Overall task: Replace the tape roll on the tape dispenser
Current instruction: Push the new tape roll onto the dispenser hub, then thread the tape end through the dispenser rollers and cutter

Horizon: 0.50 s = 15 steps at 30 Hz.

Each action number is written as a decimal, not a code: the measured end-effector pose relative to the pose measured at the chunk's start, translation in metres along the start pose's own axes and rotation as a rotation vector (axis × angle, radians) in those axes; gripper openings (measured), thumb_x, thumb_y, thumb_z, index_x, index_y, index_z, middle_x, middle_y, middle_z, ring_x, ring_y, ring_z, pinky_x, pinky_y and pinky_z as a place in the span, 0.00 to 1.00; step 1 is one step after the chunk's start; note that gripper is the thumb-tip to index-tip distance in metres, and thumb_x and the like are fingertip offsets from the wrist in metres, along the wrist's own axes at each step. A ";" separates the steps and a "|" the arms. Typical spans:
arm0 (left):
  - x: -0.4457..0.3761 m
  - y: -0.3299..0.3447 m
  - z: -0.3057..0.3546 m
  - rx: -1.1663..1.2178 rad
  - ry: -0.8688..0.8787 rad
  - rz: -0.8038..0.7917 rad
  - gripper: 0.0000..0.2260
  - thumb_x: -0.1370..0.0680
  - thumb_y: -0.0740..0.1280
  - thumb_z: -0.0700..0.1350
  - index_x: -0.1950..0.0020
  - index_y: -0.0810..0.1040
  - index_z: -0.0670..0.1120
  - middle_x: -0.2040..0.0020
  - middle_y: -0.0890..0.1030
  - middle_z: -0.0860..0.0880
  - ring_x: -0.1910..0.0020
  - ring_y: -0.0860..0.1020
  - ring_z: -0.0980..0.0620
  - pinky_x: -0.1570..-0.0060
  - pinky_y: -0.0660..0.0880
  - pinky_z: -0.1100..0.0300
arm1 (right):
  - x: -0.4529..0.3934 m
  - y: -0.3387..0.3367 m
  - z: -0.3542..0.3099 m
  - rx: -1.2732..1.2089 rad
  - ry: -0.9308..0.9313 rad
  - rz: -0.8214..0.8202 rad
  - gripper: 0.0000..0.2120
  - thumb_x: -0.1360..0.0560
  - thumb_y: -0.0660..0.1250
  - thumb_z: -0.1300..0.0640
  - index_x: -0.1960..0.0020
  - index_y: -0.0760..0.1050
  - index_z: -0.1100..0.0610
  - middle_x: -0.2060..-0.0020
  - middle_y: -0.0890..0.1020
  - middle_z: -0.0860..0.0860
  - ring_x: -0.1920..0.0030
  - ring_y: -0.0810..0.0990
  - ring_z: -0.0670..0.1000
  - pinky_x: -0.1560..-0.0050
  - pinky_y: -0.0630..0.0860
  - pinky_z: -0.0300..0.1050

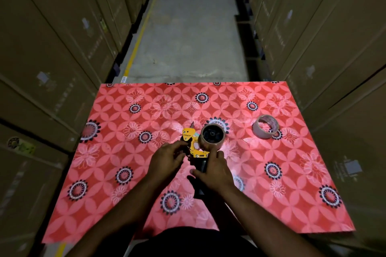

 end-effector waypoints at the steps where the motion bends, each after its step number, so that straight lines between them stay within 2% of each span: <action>1: -0.001 0.000 0.003 -0.043 0.027 0.012 0.15 0.21 0.68 0.54 0.34 0.79 0.64 0.47 0.85 0.57 0.50 0.83 0.57 0.51 0.82 0.53 | 0.001 0.005 0.001 -0.025 0.019 -0.009 0.42 0.31 0.74 0.38 0.29 0.55 0.53 0.40 0.70 0.57 0.42 0.77 0.62 0.52 0.77 0.51; 4: -0.001 -0.005 0.012 -0.111 0.081 0.074 0.14 0.22 0.71 0.54 0.36 0.82 0.60 0.48 0.86 0.57 0.49 0.82 0.54 0.50 0.80 0.53 | 0.002 0.009 0.004 -0.094 0.048 0.002 0.39 0.28 0.74 0.43 0.27 0.55 0.52 0.40 0.74 0.58 0.44 0.81 0.63 0.51 0.79 0.53; 8: -0.001 -0.006 0.018 -0.241 0.146 0.117 0.09 0.21 0.71 0.54 0.41 0.84 0.59 0.54 0.84 0.57 0.52 0.78 0.52 0.55 0.74 0.55 | 0.002 0.008 0.003 -0.101 0.043 0.009 0.34 0.27 0.72 0.46 0.29 0.58 0.52 0.40 0.76 0.58 0.41 0.80 0.61 0.48 0.79 0.54; 15: -0.008 -0.008 0.024 -0.196 0.145 0.150 0.03 0.22 0.72 0.47 0.55 0.86 0.53 0.58 0.81 0.56 0.57 0.77 0.54 0.55 0.74 0.54 | 0.004 0.006 0.002 -0.081 0.052 0.008 0.30 0.26 0.72 0.46 0.31 0.62 0.54 0.38 0.76 0.56 0.40 0.80 0.59 0.47 0.78 0.52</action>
Point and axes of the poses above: each hand's wrist, its own x-axis away from the middle knuckle, its own y-axis out of the palm, z = x × y, the point moved 9 cm from there along -x, towards the middle knuckle
